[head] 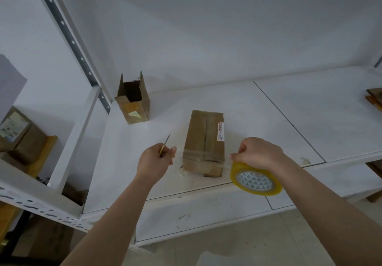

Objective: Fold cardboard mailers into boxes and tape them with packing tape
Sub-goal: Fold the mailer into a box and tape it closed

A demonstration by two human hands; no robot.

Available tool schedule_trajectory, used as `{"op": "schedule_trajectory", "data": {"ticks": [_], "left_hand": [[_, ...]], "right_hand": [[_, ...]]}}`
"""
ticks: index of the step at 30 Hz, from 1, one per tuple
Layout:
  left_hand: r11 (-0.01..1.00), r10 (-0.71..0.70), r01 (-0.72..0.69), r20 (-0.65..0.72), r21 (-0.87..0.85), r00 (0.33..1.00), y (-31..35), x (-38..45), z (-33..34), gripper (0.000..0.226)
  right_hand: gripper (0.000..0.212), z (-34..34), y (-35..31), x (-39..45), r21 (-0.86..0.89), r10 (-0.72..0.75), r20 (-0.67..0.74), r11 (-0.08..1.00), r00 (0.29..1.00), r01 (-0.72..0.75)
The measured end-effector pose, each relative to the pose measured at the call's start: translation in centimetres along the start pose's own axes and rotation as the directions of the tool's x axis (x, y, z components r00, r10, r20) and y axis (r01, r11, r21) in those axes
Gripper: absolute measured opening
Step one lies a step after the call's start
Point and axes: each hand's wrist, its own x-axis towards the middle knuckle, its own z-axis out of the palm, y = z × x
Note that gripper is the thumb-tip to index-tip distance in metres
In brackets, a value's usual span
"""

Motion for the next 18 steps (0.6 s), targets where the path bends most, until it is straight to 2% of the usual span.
{"op": "schedule_trajectory", "data": {"ticks": [4, 13, 18], "left_hand": [[0.999, -0.051, 0.051, 0.057, 0.003, 0.997, -1.3, 0.0, 1.6, 0.033], [0.95, -0.197, 0.237, 0.199, -0.202, 0.96, -2.2, -0.8, 4.8, 0.043], [0.964, -0.217, 0.239, 0.17, -0.119, 0.961, -2.2, -1.0, 5.2, 0.047]], "right_hand": [[0.039, 1.0, -0.1, 0.6, -0.078, 0.034, 0.031, 0.996, 0.999, -0.032], [0.043, 1.7, -0.9, 1.5, -0.131, 0.037, 0.07, 0.991, 0.997, -0.028], [0.043, 1.6, -1.0, 1.6, -0.137, 0.038, 0.077, 0.99, 0.996, -0.027]]}}
